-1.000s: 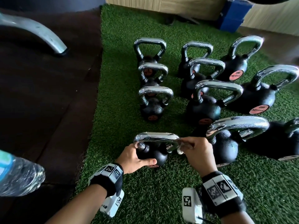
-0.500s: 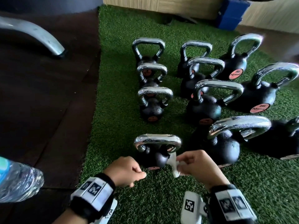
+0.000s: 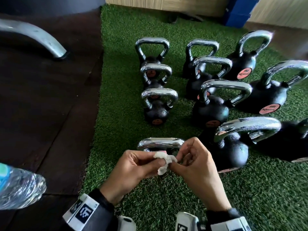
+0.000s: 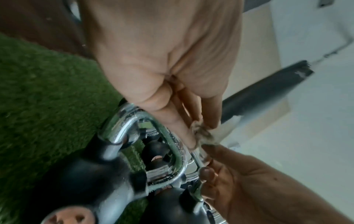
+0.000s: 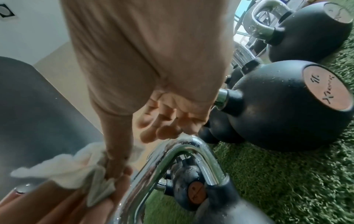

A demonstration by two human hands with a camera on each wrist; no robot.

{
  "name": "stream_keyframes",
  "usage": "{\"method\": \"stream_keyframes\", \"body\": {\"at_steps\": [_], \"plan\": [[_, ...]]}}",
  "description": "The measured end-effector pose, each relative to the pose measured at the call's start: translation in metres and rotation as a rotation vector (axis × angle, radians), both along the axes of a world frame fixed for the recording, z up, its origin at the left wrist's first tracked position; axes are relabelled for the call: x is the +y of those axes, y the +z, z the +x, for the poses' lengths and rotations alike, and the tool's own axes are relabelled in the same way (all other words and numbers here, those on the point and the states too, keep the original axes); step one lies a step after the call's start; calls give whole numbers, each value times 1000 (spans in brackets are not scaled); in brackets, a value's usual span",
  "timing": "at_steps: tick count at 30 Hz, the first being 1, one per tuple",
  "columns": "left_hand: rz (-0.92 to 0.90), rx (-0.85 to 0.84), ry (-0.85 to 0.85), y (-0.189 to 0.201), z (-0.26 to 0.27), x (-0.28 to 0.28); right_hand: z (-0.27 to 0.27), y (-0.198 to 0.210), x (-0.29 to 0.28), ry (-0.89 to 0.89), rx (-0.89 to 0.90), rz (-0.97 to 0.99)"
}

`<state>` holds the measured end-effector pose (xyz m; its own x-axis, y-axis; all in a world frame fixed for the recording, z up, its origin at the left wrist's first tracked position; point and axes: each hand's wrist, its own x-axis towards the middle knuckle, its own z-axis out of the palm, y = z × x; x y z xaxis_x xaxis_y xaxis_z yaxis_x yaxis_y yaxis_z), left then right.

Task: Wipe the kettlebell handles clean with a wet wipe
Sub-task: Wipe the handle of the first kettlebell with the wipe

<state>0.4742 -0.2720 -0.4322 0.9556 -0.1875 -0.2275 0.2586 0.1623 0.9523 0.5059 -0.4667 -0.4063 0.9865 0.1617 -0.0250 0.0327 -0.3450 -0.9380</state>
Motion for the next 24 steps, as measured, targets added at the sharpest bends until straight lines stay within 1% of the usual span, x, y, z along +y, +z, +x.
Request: {"method": "stream_keyframes", "body": {"at_steps": [3, 4, 6, 7, 8, 10, 11, 12, 13, 15, 16, 18, 20, 21, 22, 24], "plan": [[370, -383, 154, 13, 7, 8, 2, -8, -5, -71, -14, 8], [467, -493, 216, 16, 10, 11, 4, -15, -10, -139, -37, -5], [646, -645, 286, 20, 17, 13, 11, -35, -18, -340, -49, -74], [736, -689, 285, 22, 22, 11, 15, -45, -19, -399, -7, -81], [808, -707, 266, 23, 25, 9, 19, -55, -18, -387, 70, -21], [906, -705, 218, 24, 33, 3, 27, -73, -12, -236, 221, 196], [941, -718, 185, 24, 36, 1, 29, -81, -9, -162, 268, 249], [965, -740, 146, 24, 39, -2, 31, -88, -8, -108, 277, 236], [994, -768, 101, 24, 39, -6, 32, -95, -5, -93, 262, 164], [1075, -838, 13, 24, 37, -11, 35, -108, 0, -196, 218, -31], [1097, -861, -5, 22, 34, -11, 34, -113, 2, -250, 214, -61], [1082, -831, 49, 20, 29, -5, 33, -118, 5, -288, 187, -92], [1075, -771, 154, 17, 26, 3, 32, -116, 5, -281, 155, -131], [1085, -740, 179, 17, 25, 5, 32, -114, 5, -274, 152, -121], [1102, -730, 175, 18, 25, 5, 31, -112, 5, -271, 153, -116], [1130, -737, 114, 20, 23, 2, 30, -108, 5, -283, 162, -134]]}}
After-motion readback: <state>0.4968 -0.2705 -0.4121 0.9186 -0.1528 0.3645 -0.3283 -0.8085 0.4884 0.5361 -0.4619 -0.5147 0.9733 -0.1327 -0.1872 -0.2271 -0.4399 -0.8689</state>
